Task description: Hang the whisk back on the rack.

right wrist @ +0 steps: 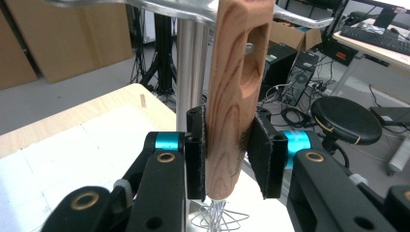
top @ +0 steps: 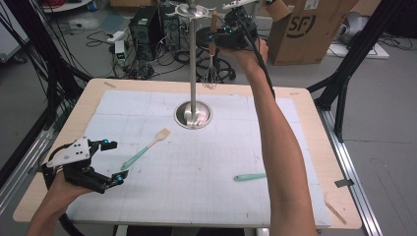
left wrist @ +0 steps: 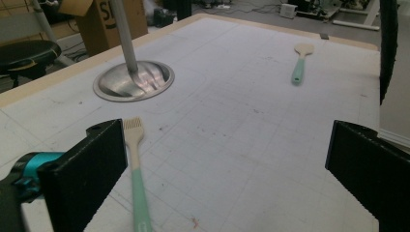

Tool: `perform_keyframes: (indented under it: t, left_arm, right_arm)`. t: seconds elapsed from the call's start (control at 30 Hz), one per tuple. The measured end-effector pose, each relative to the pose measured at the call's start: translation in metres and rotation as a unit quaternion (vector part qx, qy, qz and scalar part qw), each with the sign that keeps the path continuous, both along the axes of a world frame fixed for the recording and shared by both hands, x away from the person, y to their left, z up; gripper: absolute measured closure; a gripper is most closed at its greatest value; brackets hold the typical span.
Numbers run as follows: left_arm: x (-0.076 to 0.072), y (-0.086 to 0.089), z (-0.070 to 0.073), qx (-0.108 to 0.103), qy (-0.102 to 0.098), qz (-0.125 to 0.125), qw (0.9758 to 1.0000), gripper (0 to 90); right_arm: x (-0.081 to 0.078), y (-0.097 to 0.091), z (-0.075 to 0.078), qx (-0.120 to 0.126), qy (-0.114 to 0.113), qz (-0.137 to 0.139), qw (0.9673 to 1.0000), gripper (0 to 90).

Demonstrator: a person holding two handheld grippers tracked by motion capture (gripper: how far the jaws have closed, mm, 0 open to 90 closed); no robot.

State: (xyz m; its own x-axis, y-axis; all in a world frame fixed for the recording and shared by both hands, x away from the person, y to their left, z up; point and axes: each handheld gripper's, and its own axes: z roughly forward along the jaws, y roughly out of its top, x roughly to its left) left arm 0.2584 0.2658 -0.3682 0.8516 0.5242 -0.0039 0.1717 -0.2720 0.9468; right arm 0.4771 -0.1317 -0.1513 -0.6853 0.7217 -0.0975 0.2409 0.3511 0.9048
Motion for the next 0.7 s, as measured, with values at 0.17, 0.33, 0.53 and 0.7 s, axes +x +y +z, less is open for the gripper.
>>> perform_keyframes:
  t: [0.17, 0.33, 0.53, 0.7]
  left_arm:
    - [-0.0001, -0.0001, 0.0000, -0.001, 0.000, 0.000, 1.0000, 1.7]
    - [-0.0002, 0.0002, 0.0002, -0.003, -0.001, 0.000, 1.0000, 1.7]
    - [-0.0008, 0.0005, 0.0002, -0.002, -0.001, -0.001, 1.0000, 1.7]
    - [-0.0016, 0.0026, 0.0004, -0.003, -0.002, 0.001, 1.0000, 1.7]
  right_arm:
    - [0.0002, 0.0003, 0.0004, -0.006, -0.001, -0.006, 1.0000, 69.9]
    - [0.0009, 0.0015, 0.0006, -0.008, 0.003, -0.020, 0.9998, 70.0]
    - [0.0039, 0.0020, 0.0041, -0.003, 0.009, -0.025, 0.9996, 70.0]
    - [0.0070, 0.0067, 0.0060, -0.007, 0.009, -0.024, 0.9996, 70.0]
